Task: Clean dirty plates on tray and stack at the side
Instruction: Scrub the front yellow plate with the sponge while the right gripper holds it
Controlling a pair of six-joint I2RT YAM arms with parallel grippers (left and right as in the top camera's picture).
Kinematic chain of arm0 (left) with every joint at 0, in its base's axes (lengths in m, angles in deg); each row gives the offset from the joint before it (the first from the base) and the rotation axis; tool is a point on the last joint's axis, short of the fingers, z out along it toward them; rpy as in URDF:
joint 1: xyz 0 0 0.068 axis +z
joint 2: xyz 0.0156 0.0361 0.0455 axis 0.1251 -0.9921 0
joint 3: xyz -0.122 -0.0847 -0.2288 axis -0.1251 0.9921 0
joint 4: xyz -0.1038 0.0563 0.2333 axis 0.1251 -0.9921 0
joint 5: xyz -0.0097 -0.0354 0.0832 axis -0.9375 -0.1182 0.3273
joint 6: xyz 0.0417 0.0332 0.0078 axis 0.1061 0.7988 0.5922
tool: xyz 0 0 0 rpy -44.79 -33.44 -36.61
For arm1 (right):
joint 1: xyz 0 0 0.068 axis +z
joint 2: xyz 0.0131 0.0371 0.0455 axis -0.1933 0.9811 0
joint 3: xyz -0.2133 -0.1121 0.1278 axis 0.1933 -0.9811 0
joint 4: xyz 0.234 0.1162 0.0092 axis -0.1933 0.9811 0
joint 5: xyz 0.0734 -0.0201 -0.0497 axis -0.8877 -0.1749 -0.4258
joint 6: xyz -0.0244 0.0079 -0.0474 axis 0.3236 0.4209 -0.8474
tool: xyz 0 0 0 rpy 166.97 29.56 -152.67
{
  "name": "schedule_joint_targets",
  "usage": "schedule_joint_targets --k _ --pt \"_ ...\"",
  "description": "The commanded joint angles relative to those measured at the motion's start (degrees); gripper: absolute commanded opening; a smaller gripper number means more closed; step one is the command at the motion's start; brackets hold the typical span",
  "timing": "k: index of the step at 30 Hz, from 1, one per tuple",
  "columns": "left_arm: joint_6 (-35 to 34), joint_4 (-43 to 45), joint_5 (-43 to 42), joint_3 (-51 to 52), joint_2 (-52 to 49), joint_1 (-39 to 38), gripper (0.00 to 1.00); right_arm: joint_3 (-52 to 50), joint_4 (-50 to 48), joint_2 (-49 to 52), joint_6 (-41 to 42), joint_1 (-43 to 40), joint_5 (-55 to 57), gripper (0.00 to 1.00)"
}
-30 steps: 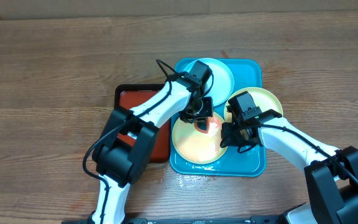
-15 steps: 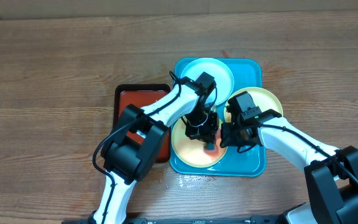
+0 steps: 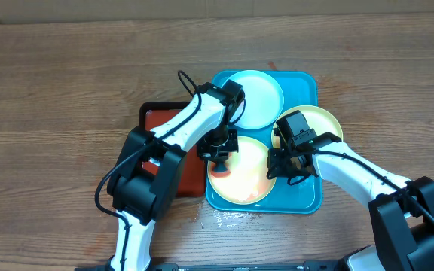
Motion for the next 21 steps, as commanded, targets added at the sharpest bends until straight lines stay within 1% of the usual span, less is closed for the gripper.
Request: schedule_joint_targets --k 1,3,5,8,10,13,16,19,21 --pt "-1.4 2.0 14.7 2.2 -1.4 1.0 0.04 -1.6 0.8 2.6 -0.5 0.6 2.0 0.04" --pt "-1.3 3.4 10.8 2.2 -1.6 0.8 0.04 -1.6 0.7 2.6 -0.3 0.6 2.0 0.04" --pt "0.0 5.3 3.1 2.2 -1.6 0.4 0.04 -1.6 0.7 2.6 -0.3 0.6 2.0 0.04" --pt "2.8 9.1 -11.1 2.3 -1.6 -1.1 0.04 -1.6 0.7 2.6 -0.3 0.6 2.0 0.04" --pt "2.7 10.9 -15.6 2.8 -1.6 -2.8 0.04 -1.6 0.8 2.6 -0.3 0.6 2.0 0.04" --pt "2.3 12.9 -18.4 4.2 -1.6 -5.6 0.04 -1.6 0.9 2.6 0.6 0.6 2.0 0.04" --pt "0.0 14.9 -21.6 7.0 -1.6 -7.7 0.04 -1.6 1.3 2.6 0.8 0.6 2.0 0.04" --pt "-2.2 14.6 -23.3 9.4 -1.6 -8.1 0.04 -1.6 1.5 2.6 0.8 0.6 2.0 0.04" --pt "-3.0 12.7 -23.3 9.7 -1.6 -7.4 0.04 -1.6 1.6 2.6 0.8 0.6 2.0 0.04"
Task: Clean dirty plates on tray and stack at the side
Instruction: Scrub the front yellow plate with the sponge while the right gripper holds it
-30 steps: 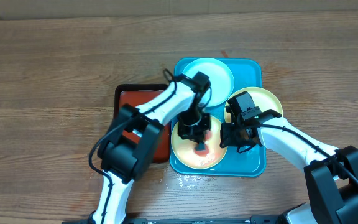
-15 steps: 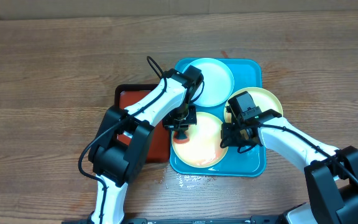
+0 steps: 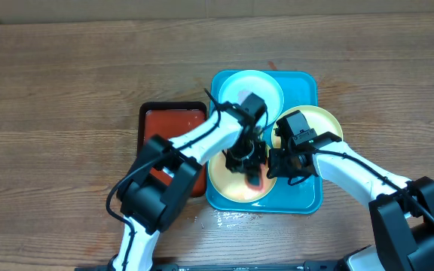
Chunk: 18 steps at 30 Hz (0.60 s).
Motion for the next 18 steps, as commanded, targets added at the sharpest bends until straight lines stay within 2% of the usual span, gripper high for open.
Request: schedule_joint_targets --k 1,3,7,15,18 --pt "-2.5 -2.8 -0.7 3.4 -2.4 0.8 0.05 -1.7 1.0 2.6 0.0 0.7 1.4 0.04" --pt "-2.4 -5.4 0.4 3.4 -2.4 1.6 0.04 -1.7 1.1 2.6 0.0 0.7 1.3 0.04" --pt "-2.3 -10.4 8.1 3.4 -2.1 3.0 0.04 -1.7 1.1 2.6 0.0 0.7 1.3 0.04" --pt "-4.0 -14.8 33.6 0.7 2.4 5.6 0.04 -1.7 1.1 2.6 0.2 0.7 1.4 0.04" --pt "-3.5 -14.2 35.8 -0.7 5.3 5.6 0.04 -1.7 1.0 2.6 0.2 0.7 1.4 0.04"
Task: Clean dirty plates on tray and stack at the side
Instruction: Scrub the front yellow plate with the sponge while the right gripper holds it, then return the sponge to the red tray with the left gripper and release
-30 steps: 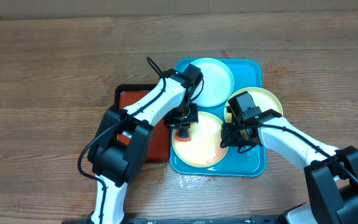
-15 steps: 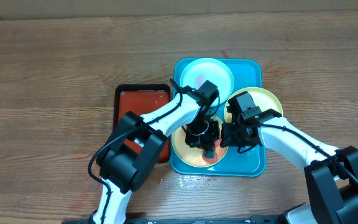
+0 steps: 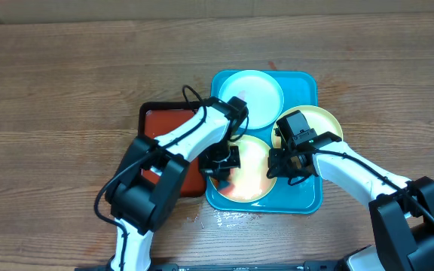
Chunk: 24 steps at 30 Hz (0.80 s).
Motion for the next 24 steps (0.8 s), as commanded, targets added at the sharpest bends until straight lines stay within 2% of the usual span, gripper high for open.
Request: schedule_joint_targets --k 1,6,9,12,17,21,24 --pt "-1.0 0.9 13.4 -2.0 3.3 1.0 0.04 -1.8 0.8 2.6 0.0 0.7 1.4 0.04" --pt "2.1 1.8 1.7 -3.6 9.5 1.7 0.04 -1.8 1.1 2.6 0.0 0.7 1.4 0.04" --pt "3.3 1.6 0.2 -3.6 14.0 3.4 0.04 -1.8 1.1 2.6 0.0 0.7 1.4 0.04" --pt "5.3 -0.6 3.2 -3.6 17.6 6.4 0.04 -1.8 1.1 2.6 0.0 0.7 1.4 0.04" --pt "5.7 -4.9 16.6 -1.7 18.1 12.1 0.04 -1.8 1.0 2.6 0.0 0.7 1.4 0.04" --pt "6.3 1.9 17.3 6.7 18.0 16.3 0.04 -1.8 1.0 2.6 0.0 0.7 1.4 0.04" --pt "6.8 8.6 14.3 12.8 18.0 18.6 0.04 -1.8 1.0 2.6 0.0 0.7 1.4 0.04"
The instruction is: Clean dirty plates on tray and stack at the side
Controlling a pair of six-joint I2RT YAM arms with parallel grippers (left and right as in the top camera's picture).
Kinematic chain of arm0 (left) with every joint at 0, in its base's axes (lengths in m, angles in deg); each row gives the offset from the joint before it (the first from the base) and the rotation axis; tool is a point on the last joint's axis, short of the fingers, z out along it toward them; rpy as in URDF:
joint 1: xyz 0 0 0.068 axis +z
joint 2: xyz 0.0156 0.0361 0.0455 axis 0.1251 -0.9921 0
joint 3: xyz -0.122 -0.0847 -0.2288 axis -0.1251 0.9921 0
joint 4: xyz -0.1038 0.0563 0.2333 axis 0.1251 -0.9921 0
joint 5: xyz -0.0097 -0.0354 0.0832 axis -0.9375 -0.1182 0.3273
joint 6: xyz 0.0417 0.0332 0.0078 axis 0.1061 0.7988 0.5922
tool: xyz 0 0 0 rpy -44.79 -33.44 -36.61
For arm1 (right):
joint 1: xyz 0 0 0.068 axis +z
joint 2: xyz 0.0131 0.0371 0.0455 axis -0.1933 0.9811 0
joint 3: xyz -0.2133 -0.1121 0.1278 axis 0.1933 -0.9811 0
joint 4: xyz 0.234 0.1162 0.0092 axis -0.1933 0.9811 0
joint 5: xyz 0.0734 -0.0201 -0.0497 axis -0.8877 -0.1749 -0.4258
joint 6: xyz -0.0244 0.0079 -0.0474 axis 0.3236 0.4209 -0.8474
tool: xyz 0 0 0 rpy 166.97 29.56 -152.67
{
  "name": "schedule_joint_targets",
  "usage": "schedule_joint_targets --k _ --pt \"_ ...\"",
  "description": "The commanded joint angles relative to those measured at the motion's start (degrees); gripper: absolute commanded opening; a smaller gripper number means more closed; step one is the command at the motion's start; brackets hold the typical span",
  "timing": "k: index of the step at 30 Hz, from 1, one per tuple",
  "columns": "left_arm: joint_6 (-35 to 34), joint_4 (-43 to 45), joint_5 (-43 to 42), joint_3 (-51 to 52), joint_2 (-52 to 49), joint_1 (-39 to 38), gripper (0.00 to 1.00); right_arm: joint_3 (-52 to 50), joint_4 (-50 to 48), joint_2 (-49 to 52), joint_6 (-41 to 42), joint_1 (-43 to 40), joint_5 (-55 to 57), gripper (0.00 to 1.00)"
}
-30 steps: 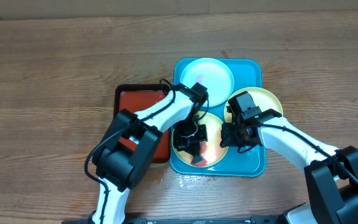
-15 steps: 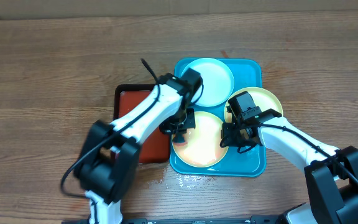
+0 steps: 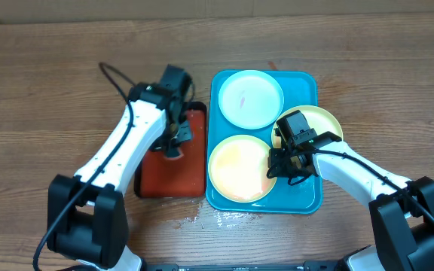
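Observation:
A blue tray (image 3: 312, 197) holds three plates: a pale blue plate (image 3: 251, 98) at the back, a yellow plate (image 3: 236, 169) in front, and a second yellow plate (image 3: 328, 120) at the right, partly under my right arm. My left gripper (image 3: 175, 144) hangs over the black dish of red liquid (image 3: 157, 177), left of the tray. It is shut on a small wiping sponge (image 3: 173, 153) that touches the red surface. My right gripper (image 3: 275, 163) sits at the front yellow plate's right rim and appears shut on it.
A few spilled drops (image 3: 228, 218) wet the wooden table (image 3: 66, 90) just in front of the tray. The black dish stands right against the tray's left wall. Both arms' cables trail back toward the near edge.
My left gripper has moved with the sponge from the front yellow plate's left part to the black dish. The plate now shows whole. The right arm has not moved.
The left gripper pressed the sponge on the left side of the front yellow plate, then on its right side near the right gripper, then on the left side again. Now it is over the black dish. The right gripper stayed at the plate's rim throughout.

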Motion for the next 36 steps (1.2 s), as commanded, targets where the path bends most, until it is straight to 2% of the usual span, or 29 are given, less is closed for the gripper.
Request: schedule_joint_targets --k 1,3,7,11,14,18,23,28,30,32,36 --pt "2.0 3.9 -1.6 5.9 -0.2 2.1 0.04 -1.8 0.9 2.6 -0.1 0.7 1.4 0.04" --pt "2.5 4.9 -4.7 6.9 -0.2 3.1 0.05 -1.4 2.0 2.6 -0.1 0.7 1.4 0.04" --pt "4.4 3.0 -6.1 5.3 0.0 4.0 0.28 4.1 9.1 1.5 -0.2 0.7 1.4 0.04" --pt "4.9 -2.2 -6.3 0.3 0.4 5.4 0.43 12.9 16.6 -0.5 -0.9 0.7 3.1 0.04" --pt "7.3 -5.8 -8.7 -5.0 1.0 6.5 0.48 20.1 21.8 -1.1 -1.4 0.8 7.4 0.04" --pt "8.5 -11.2 -11.1 -12.9 2.2 8.0 0.51 28.2 25.0 -1.1 -2.0 1.1 12.2 0.04" --pt "11.0 -15.8 -15.5 -22.5 4.9 11.0 0.57 32.1 21.6 -1.1 -2.7 5.0 14.1 0.04" --pt "11.6 -17.0 -18.4 -28.8 8.3 13.6 0.71 32.1 14.2 -0.6 -2.6 14.5 22.1 0.04" --pt "11.6 -17.0 -18.3 -29.4 10.0 14.2 0.82 32.1 11.1 0.3 -2.6 19.1 27.9 0.04" --pt "11.7 -17.0 -18.0 -29.5 11.4 14.5 0.98 32.1 8.8 1.5 -2.6 23.0 34.2 0.04" --pt "13.3 -17.9 -17.4 -29.5 13.0 14.7 1.00 32.1 6.5 3.9 -2.4 29.2 47.1 0.04"
